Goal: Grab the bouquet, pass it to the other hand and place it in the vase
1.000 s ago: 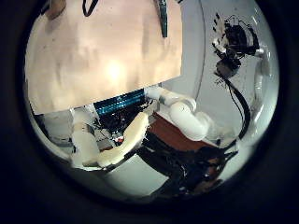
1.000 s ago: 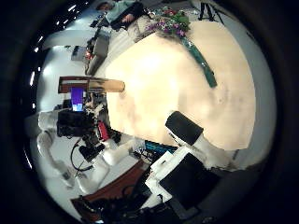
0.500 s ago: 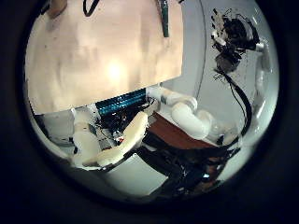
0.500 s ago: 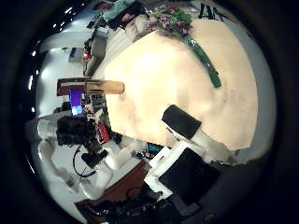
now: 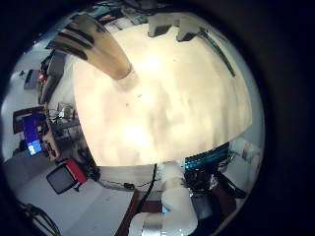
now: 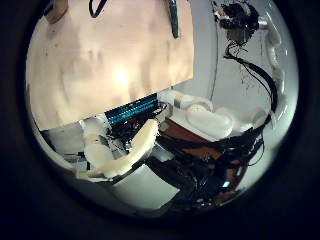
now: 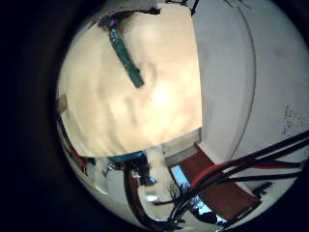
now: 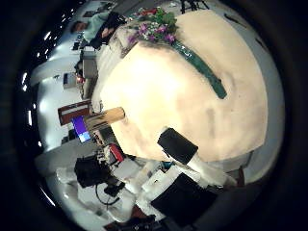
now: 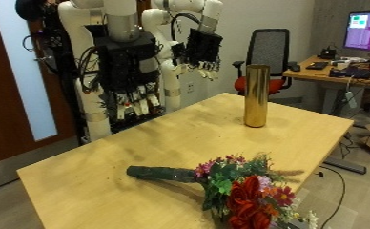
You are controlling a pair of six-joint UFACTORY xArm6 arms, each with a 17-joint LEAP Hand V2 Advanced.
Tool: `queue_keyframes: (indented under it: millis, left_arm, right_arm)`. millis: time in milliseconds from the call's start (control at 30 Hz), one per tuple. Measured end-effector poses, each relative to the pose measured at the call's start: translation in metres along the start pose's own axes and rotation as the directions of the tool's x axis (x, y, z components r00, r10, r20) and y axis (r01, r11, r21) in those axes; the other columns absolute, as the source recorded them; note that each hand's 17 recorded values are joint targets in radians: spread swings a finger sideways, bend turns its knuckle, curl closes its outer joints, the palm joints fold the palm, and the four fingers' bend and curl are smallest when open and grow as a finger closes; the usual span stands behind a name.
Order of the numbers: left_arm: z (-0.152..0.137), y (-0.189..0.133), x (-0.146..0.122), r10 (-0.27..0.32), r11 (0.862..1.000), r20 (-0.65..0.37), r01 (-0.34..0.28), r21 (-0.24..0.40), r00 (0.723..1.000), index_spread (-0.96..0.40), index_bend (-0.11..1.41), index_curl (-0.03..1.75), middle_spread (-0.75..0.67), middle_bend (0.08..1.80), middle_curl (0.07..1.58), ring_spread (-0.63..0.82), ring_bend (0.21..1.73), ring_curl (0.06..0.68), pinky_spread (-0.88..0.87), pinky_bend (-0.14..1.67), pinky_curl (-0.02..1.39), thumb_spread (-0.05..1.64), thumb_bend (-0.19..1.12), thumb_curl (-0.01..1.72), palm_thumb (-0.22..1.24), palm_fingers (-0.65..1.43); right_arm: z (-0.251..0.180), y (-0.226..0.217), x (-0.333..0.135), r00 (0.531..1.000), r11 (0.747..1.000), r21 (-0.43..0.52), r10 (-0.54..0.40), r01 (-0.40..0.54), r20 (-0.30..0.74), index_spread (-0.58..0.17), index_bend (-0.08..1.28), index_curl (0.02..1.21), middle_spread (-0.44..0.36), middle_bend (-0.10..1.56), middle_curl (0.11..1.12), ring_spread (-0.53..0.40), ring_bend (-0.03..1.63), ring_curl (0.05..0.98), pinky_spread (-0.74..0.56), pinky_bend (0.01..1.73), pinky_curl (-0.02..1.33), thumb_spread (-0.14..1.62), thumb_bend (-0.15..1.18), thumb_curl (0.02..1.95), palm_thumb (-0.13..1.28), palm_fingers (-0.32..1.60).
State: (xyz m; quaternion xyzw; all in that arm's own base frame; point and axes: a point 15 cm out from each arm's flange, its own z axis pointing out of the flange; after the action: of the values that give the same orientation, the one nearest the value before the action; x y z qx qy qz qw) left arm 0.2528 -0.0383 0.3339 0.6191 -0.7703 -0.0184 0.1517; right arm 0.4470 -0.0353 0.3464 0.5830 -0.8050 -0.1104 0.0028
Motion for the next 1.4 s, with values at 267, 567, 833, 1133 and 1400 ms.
queue_keyframes:
  millis: [267, 567, 833, 1133, 1400]
  left_arm:
    - [-0.002, -0.007, -0.002, -0.001, 1.000, -0.009, 0.001, 0.001, 1.000, 0.26, 0.18, 0.35, 0.43, 0.23, 0.32, 0.58, 0.33, 0.223, 0.50, 0.18, 0.25, 0.93, -0.03, 0.31, 0.44, 0.08]
    - [-0.001, -0.011, 0.003, -0.018, 1.000, -0.030, 0.018, -0.010, 0.999, 0.25, 0.18, 0.35, 0.41, 0.25, 0.33, 0.57, 0.33, 0.222, 0.50, 0.17, 0.24, 0.93, -0.03, 0.31, 0.44, 0.10]
    - [0.002, -0.014, 0.018, -0.008, 1.000, -0.061, 0.008, -0.006, 0.998, 0.25, 0.18, 0.36, 0.40, 0.23, 0.33, 0.57, 0.33, 0.223, 0.50, 0.18, 0.24, 0.93, -0.03, 0.31, 0.43, 0.09]
    - [0.002, -0.013, 0.019, -0.010, 1.000, -0.060, 0.009, -0.008, 0.998, 0.25, 0.18, 0.36, 0.41, 0.23, 0.33, 0.58, 0.33, 0.223, 0.50, 0.18, 0.24, 0.93, -0.03, 0.31, 0.43, 0.09]
    - [0.002, -0.013, 0.020, -0.009, 1.000, -0.057, 0.008, -0.008, 0.998, 0.25, 0.18, 0.36, 0.40, 0.22, 0.33, 0.57, 0.33, 0.226, 0.50, 0.18, 0.24, 0.93, -0.03, 0.31, 0.43, 0.09]
  right_arm:
    - [0.031, -0.048, 0.000, 0.999, 0.998, 0.055, 0.036, -0.037, 0.009, -0.076, 0.14, 0.23, 0.185, 0.38, 0.35, 0.138, 0.72, 0.180, 0.34, 0.62, 0.24, 1.11, -0.02, 0.33, 0.45, 0.20]
    - [0.063, -0.064, 0.012, 0.997, 0.997, 0.018, 0.073, -0.074, 0.018, -0.076, 0.15, 0.24, 0.198, 0.42, 0.35, 0.126, 0.74, 0.186, 0.31, 0.61, 0.23, 1.10, -0.02, 0.33, 0.45, 0.20]
    - [0.098, -0.060, 0.025, 0.994, 0.994, 0.001, 0.106, -0.106, 0.024, -0.060, 0.15, 0.24, 0.197, 0.42, 0.34, 0.120, 0.76, 0.187, 0.31, 0.63, 0.23, 1.10, -0.02, 0.33, 0.46, 0.18]
    - [0.127, -0.074, 0.036, 0.991, 0.990, 0.053, 0.128, -0.130, 0.035, -0.055, 0.14, 0.24, 0.209, 0.45, 0.35, 0.127, 0.79, 0.192, 0.30, 0.64, 0.23, 1.10, -0.02, 0.33, 0.46, 0.19]
    - [0.146, -0.085, 0.053, 0.984, 0.983, 0.074, 0.166, -0.170, 0.060, -0.043, 0.15, 0.24, 0.193, 0.49, 0.35, 0.098, 0.82, 0.193, 0.26, 0.64, 0.22, 1.09, -0.02, 0.33, 0.46, 0.21]
